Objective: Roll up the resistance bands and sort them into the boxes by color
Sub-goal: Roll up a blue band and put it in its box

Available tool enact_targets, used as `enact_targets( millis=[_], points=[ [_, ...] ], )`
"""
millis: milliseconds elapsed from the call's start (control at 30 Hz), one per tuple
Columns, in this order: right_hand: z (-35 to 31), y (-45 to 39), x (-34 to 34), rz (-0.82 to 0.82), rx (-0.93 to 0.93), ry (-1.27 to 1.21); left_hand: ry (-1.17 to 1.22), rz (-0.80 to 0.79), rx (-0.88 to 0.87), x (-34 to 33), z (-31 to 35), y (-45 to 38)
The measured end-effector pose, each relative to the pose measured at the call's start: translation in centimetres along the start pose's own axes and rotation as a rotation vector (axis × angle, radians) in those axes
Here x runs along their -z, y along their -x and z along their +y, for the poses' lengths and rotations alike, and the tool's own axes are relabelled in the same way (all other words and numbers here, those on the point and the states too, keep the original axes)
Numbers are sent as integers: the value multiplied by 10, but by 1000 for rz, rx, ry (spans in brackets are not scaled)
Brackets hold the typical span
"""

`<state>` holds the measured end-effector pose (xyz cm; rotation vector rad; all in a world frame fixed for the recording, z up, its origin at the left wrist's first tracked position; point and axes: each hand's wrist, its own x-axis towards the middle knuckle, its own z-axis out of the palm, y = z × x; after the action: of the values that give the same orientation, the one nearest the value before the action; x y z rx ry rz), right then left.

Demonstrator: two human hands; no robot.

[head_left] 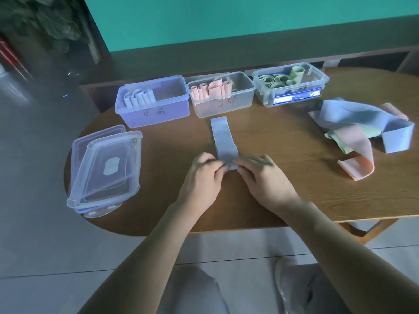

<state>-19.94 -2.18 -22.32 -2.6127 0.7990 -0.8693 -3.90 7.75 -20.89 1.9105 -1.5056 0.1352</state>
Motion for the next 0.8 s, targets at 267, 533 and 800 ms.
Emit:
enact_targets(
  millis=[267, 533, 800],
  points=[
    [-9, 2, 9, -32, -10, -45, -11, -12, -21, -1, -5, -6],
    [-8, -4, 11, -147, -89, 56, -21, 54, -99, 0, -2, -1],
    [-7, -3, 15, -202, -33, 4, -141, 28, -101, -3, -3, -4]
  ],
)
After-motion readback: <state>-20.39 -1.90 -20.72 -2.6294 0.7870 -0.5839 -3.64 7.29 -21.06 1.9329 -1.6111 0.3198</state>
